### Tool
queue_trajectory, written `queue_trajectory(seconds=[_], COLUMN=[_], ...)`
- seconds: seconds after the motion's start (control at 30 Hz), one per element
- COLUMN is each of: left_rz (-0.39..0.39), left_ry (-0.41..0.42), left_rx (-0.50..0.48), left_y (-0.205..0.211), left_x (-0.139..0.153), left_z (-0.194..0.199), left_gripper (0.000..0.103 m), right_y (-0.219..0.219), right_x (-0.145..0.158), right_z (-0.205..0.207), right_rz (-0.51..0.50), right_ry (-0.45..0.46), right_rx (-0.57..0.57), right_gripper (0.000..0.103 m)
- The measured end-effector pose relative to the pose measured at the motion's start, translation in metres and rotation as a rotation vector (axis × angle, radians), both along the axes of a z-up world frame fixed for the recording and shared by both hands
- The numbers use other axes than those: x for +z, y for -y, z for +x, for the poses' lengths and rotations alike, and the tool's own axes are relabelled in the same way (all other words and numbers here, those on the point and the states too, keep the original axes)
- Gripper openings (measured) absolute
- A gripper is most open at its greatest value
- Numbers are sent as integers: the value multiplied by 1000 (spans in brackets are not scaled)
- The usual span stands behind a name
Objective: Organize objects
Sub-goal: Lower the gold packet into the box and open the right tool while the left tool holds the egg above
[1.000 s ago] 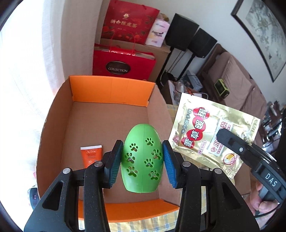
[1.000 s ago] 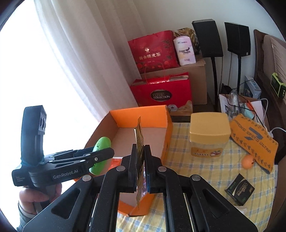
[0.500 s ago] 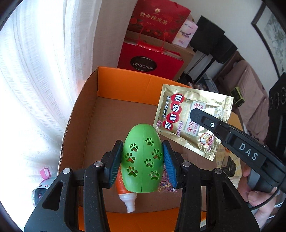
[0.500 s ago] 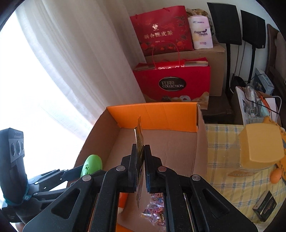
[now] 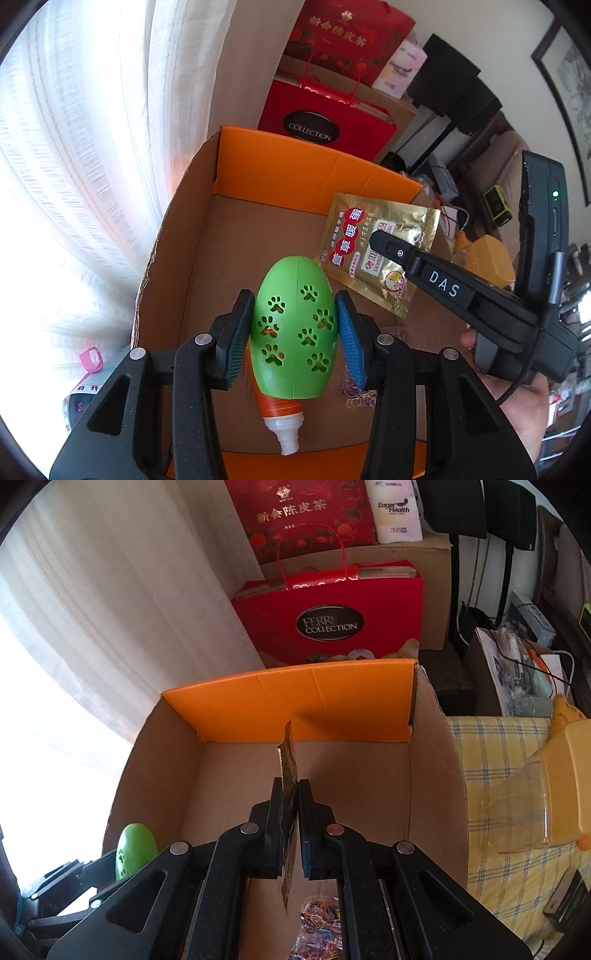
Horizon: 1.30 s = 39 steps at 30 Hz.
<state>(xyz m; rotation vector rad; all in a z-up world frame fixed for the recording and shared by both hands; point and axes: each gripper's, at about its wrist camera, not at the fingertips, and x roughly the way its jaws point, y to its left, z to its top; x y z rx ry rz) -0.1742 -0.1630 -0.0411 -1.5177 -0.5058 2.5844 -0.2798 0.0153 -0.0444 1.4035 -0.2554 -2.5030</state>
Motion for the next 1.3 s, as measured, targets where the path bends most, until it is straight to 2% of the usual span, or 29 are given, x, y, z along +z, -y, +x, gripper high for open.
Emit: queue_trajectory(seconds=[0.2,0.4,0.57,0.63,0.77,0.87,0.93,1.03,1.2,1.23,1.3], left_rz=[4,6,4,2,0,0,0,1,8,8,8], left_ry=[5,12,12,13,19,25,30,40,45,44,43], left_rx=[-1,-5,-9,-12,-16,-15,-11,-13,-13,-13,-10], left_y=[1,1,-1,-2,-3,-3,-3,-3,-1,-1,0], left_x=[-4,-6,-6,-6,-9,-11,-14,-16,-18,-18,-18], left_z=[0,2,4,3,3,3,3,0,0,1,1], left_gripper=[42,42,42,42,42,42,42,42,42,42,42], right_y=[6,10,12,10,10,11,11,9,8,7,4], right_x=[-12,-23,-34,-35,-37,-34,-32,-31,-30,-31,-31], right_z=[8,21,29,28,26,28,31,33,33,33,34], right_rz=[94,107,127,111,96,87,67,4,-4,-25,-49], right_ry=[71,149,193,200,198,176,170,198,198,207,213], right_rx=[53,139,177,169,168,180,179,175,174,175,171], right_gripper=[9,9,16,20,20,12,11,21,22,28,33])
